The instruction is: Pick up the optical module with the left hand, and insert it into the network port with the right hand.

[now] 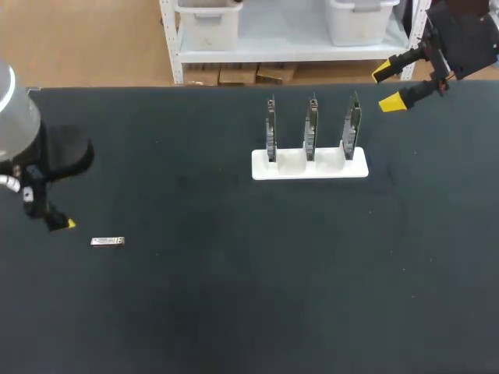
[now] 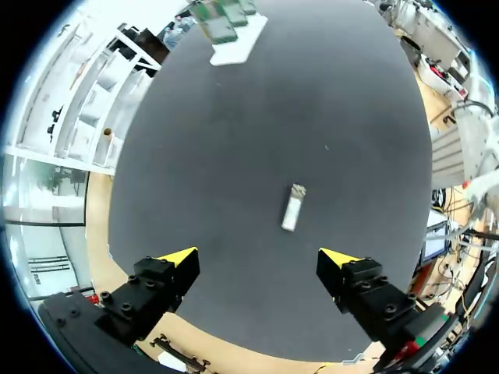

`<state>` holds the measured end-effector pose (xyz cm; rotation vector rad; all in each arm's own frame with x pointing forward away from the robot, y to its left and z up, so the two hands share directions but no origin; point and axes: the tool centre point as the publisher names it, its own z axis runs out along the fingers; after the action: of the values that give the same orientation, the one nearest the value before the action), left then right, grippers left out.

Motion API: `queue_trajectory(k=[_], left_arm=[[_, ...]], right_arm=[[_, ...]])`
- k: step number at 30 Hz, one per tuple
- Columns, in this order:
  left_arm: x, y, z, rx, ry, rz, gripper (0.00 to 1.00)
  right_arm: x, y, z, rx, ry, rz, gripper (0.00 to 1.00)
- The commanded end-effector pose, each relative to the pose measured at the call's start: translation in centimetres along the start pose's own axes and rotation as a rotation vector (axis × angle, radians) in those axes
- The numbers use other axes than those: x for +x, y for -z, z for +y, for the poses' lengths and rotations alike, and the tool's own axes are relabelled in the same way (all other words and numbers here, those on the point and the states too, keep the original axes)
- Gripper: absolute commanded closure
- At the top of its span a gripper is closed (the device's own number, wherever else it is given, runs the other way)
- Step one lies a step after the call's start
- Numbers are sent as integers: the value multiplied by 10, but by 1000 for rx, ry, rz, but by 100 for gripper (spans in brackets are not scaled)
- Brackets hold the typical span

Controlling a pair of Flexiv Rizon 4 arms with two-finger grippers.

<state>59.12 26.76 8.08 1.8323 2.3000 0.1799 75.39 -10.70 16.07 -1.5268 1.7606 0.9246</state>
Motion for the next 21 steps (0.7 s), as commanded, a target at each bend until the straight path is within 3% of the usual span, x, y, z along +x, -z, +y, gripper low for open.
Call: queue_trajectory(k=[1, 12, 18, 21], left_arm=[[13, -9, -14, 39, -12, -17, 0], [9, -17, -38, 120, -25, -22, 0], [7, -31, -42, 110, -2, -43, 0], [5, -41, -42, 144, 19, -44, 0]], right_arm=[[0, 0, 1, 2, 0, 0, 0], [0, 0, 1, 2, 0, 0, 0], [0, 0, 1, 2, 0, 0, 0], [0, 0, 1, 2, 0, 0, 0]])
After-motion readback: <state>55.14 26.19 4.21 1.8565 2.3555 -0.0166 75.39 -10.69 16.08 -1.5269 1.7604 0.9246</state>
